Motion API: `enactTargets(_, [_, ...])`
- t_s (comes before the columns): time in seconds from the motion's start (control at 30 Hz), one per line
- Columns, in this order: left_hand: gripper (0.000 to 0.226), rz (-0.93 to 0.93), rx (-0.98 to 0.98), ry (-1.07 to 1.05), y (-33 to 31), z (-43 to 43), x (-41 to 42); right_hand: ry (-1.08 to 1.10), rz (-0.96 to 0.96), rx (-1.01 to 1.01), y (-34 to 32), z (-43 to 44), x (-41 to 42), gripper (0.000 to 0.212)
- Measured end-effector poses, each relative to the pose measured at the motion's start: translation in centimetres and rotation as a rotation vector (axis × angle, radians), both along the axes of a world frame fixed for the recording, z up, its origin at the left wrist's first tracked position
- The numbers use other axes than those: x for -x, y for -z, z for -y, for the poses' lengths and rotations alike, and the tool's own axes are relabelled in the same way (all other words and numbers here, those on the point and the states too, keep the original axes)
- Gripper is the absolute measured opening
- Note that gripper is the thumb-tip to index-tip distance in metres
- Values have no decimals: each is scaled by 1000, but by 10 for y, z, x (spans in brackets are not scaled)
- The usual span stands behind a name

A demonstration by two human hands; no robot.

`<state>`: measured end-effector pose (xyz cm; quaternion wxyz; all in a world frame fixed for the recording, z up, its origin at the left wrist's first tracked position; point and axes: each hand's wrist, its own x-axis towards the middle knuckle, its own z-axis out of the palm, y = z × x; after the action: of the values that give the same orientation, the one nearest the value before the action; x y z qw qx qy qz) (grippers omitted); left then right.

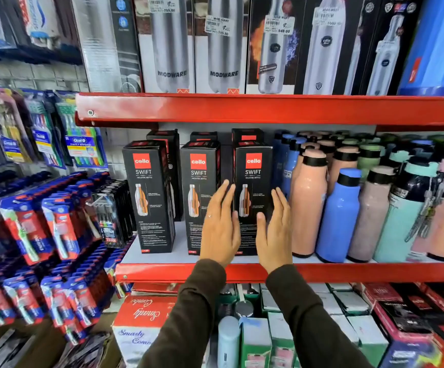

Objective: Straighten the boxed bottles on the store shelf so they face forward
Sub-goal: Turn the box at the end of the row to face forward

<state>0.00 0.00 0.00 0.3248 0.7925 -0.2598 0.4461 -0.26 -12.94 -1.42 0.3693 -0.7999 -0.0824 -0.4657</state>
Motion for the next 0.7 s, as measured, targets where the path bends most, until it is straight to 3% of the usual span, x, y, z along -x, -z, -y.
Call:
enactTargets(0.13, [56,-266,181,128,19,16,-2,-129,-225,-225,11,7,-10,54])
enactTargets(0.4, [51,-652,412,89,39,32,-34,-231,-508,-315,24,16,-24,50])
enactTargets(0.57, [40,-646,485,38,38,30,-38,-289,-520,-357,29,17,-27,47])
enactTargets(0.7, [38,-637,532,60,37,28,-41,-300,-477,-314,28,19,-26,63])
